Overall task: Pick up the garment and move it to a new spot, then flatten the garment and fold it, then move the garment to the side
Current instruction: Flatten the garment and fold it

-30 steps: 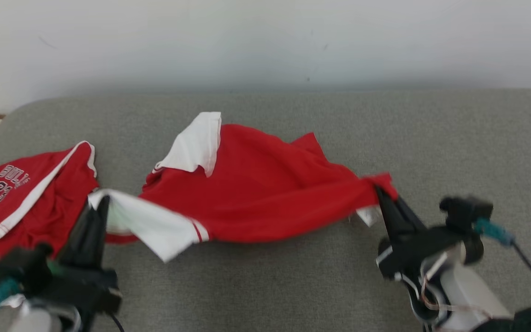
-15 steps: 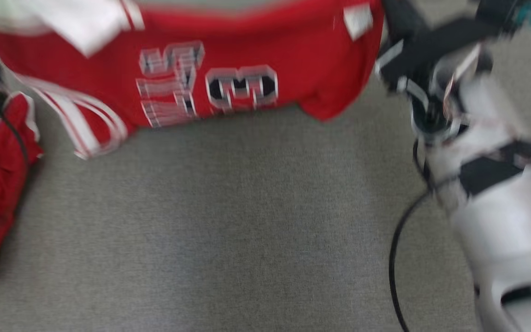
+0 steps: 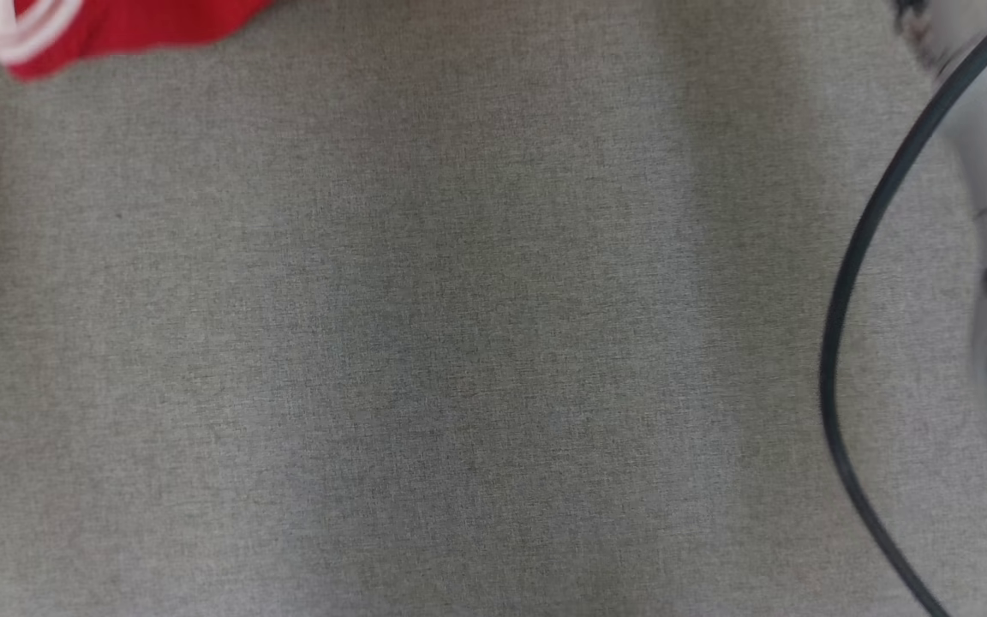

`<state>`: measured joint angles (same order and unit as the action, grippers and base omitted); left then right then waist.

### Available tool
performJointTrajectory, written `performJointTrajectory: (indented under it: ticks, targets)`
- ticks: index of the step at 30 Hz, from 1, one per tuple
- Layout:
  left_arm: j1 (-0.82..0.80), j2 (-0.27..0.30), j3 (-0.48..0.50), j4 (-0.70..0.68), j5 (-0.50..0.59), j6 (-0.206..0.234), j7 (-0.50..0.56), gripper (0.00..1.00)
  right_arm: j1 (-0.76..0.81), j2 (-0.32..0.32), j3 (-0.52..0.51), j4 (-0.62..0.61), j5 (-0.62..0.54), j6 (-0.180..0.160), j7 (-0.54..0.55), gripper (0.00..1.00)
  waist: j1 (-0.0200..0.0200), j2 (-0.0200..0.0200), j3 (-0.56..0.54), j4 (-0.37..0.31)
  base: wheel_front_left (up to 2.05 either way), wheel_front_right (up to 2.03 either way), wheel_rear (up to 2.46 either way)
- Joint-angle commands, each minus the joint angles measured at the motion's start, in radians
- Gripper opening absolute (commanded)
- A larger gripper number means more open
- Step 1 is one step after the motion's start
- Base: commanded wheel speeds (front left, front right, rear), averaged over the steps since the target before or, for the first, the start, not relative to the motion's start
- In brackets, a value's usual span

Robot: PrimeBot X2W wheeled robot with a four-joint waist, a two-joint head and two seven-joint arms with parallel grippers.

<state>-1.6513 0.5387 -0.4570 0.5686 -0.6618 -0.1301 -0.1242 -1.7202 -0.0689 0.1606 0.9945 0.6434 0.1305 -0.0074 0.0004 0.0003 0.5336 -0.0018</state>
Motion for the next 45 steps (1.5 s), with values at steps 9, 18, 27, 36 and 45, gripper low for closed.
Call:
performJointTrajectory:
  ticks: [9,18,27,36,45]
  targets:
    - [-0.215,-0.092,-0.143,0.129,-0.054,0.001,-0.049,0.0,-0.261,-0.036,-0.065,0.222,-0.203,0.0,-0.106,0.0,-0.0004,-0.0003,-0.012,0.014,0.0,0.0,0.0]
    - [-0.234,-0.047,-0.208,0.15,-0.15,0.001,-0.107,0.0,-0.285,-0.028,-0.072,0.253,-0.246,0.0,-0.139,0.0,-0.0004,-0.0003,0.069,0.001,0.0,0.0,0.0]
    - [-0.05,0.022,-0.205,0.04,-0.252,0.0,-0.139,0.0,-0.062,-0.011,0.027,0.108,-0.11,0.0,-0.118,0.0,-0.0004,-0.0003,0.052,-0.002,0.0,0.0,0.0]
    - [0.329,0.06,-0.085,-0.227,-0.284,0.037,-0.142,0.0,0.368,-0.075,0.165,-0.215,0.091,0.0,-0.077,0.0,-0.0004,-0.0003,-0.078,-0.01,0.0,0.0,0.0]
    - [0.768,0.056,0.053,-0.482,-0.253,0.14,-0.142,0.0,0.777,-0.144,0.176,-0.471,0.201,0.0,-0.059,0.0,-0.0004,-0.0003,-0.191,-0.024,0.0,0.0,0.0]
